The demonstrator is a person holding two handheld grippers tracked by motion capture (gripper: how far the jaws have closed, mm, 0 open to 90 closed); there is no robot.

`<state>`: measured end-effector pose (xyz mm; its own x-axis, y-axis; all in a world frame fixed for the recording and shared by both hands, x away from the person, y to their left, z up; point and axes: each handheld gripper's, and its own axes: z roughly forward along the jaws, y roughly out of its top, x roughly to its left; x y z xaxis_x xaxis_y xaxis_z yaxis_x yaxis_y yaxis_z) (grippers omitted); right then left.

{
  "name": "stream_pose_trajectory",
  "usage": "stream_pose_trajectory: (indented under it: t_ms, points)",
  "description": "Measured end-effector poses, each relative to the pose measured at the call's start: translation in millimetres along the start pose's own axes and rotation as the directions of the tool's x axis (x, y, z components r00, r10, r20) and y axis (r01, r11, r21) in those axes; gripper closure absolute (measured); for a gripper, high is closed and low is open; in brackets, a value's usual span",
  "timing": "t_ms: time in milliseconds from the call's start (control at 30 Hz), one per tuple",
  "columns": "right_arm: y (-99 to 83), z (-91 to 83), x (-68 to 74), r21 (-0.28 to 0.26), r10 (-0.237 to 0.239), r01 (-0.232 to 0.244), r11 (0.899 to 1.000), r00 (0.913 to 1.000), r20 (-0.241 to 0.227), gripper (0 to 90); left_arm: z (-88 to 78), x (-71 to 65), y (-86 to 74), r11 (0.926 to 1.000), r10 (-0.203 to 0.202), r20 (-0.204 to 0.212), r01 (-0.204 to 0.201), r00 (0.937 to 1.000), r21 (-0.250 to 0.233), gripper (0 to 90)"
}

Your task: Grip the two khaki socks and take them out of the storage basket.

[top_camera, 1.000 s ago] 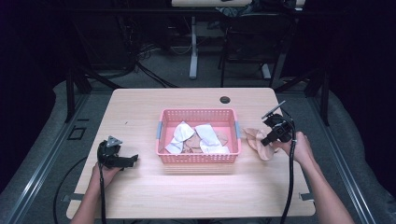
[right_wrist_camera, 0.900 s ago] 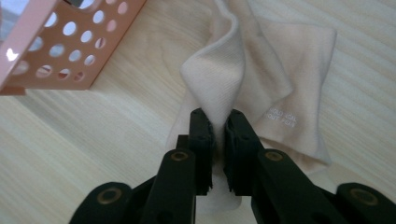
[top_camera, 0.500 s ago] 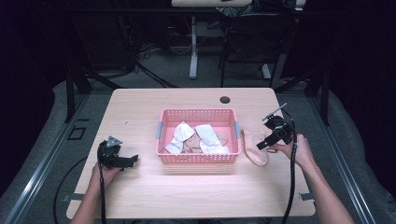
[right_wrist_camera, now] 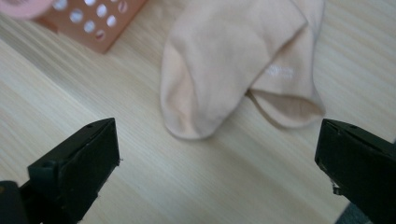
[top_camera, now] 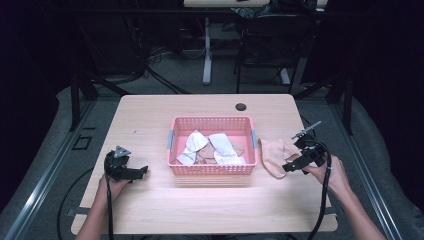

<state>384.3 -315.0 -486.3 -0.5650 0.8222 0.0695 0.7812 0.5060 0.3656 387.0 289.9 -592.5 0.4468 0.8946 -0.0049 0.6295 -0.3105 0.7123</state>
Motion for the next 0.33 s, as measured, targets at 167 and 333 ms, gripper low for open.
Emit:
stream_pose_trajectory:
  t_ms: [167, 333]
  points:
    - [-22.7, -2.2, -7.4, 0.019, 0.043, -0.044, 0.999, 0.999, 0.01, 0.0, -0.1, 0.1, 0.0, 1.0, 0.002, 0.0, -0.002, 1.0, 0.001, 0.0]
    - [-41.8, 10.0, -10.1, 0.074, 0.05, -0.051, 0.996, 0.9986, 0.016, 0.0, 0.0, 0.2, 0.3, 1.0, 0.008, 0.004, -0.008, 1.0, 0.003, 0.0]
